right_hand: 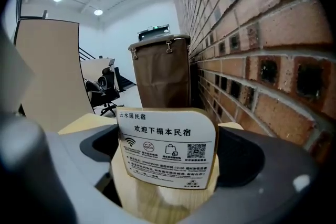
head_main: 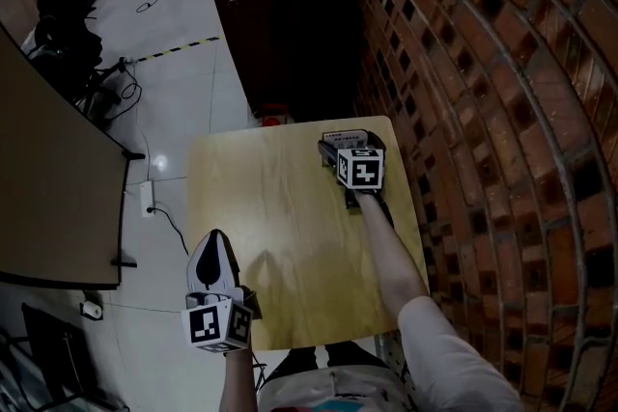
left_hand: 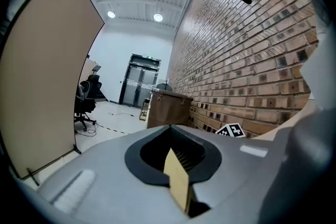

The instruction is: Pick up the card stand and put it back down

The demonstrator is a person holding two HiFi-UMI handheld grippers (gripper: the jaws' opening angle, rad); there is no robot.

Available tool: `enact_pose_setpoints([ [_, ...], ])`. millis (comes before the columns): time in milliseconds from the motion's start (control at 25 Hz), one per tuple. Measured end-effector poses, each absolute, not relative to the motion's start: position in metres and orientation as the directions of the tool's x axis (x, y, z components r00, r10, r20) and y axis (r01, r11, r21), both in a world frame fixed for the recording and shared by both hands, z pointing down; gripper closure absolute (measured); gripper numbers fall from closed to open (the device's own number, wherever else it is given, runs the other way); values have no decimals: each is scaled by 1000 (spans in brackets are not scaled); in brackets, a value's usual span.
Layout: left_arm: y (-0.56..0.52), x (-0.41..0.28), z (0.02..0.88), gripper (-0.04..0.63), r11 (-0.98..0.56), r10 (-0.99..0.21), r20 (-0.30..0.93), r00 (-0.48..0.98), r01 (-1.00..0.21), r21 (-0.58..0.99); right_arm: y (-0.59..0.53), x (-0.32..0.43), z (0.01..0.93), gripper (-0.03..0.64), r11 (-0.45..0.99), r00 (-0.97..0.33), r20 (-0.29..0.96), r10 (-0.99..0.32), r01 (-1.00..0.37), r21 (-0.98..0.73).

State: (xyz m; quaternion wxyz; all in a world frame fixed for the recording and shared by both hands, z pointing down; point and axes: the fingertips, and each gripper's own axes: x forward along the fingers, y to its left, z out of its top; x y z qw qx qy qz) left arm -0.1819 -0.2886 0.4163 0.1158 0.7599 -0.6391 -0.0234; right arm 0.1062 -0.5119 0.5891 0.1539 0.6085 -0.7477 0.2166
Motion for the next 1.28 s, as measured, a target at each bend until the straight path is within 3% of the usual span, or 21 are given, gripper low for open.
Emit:
enact_pose_setpoints([
  [560, -288, -183, 409, 589, -159, -980, 87, 181, -963, 217, -497, 109, 568, 61, 161, -201, 425, -883, -978, -130],
  [1280, -252, -151, 337, 589, -270, -962, -104, 252, -936, 227, -291, 79, 363, 61, 258, -267, 100, -959, -962, -91],
])
